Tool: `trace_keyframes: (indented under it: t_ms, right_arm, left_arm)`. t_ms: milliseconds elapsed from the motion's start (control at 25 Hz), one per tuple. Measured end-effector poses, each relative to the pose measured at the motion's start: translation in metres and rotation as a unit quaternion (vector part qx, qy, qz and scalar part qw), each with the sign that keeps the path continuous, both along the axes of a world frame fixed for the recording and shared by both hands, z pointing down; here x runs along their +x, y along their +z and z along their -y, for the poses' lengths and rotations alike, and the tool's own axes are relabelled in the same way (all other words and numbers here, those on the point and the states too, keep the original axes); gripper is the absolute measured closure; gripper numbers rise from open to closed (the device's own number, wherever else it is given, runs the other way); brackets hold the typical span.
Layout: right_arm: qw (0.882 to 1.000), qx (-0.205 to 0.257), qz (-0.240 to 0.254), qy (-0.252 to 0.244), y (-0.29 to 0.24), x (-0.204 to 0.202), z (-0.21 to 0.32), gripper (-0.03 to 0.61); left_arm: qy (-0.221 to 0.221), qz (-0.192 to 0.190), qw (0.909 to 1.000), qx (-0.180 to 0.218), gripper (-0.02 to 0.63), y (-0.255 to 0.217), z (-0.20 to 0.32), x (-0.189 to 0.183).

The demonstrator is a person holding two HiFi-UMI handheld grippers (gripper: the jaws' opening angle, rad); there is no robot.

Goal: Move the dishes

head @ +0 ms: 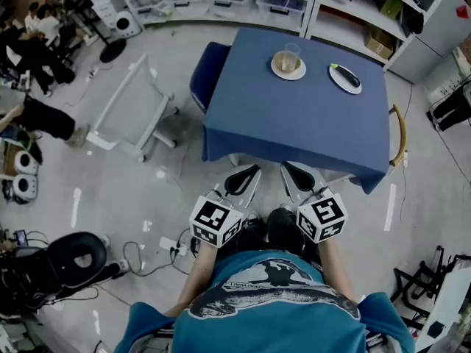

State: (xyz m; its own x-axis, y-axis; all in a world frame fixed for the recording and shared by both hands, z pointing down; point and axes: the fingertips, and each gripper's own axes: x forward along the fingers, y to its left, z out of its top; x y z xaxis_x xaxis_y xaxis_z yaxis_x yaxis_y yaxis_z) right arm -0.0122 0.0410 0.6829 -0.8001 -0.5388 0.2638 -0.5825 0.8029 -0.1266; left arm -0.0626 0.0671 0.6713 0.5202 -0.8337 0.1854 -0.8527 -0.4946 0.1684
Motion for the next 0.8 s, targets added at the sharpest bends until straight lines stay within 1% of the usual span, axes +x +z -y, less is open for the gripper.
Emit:
trace_keyframes:
  t_ms: [160, 400, 600, 800]
  right_arm:
    - [1.000, -0.012, -0.007, 0.009, 0.004, 0.006, 0.004, 0.575]
    - [0.999, -0.032, -0.011, 0.009, 0.018, 0.007, 0.022, 0.575]
    - [0.999, -0.039, 0.006, 0.008, 0.023, -0.003, 0.062, 0.575]
    - [0.999, -0.038, 0.024, 0.011, 0.016, -0.015, 0.113, 0.575]
  left_arm:
    - [0.006, -0.008, 0.9999, -0.011, 0.586, 0.004, 0.006, 0.005]
    - [0.011, -0.007, 0.9995, -0.029, 0.586, 0.015, 0.022, 0.010]
    - [0.001, 0.000, 0.9993, -0.038, 0.586, 0.020, 0.044, 0.000]
    - [-0.018, 0.007, 0.9992, -0.035, 0.586, 0.016, 0.092, -0.026]
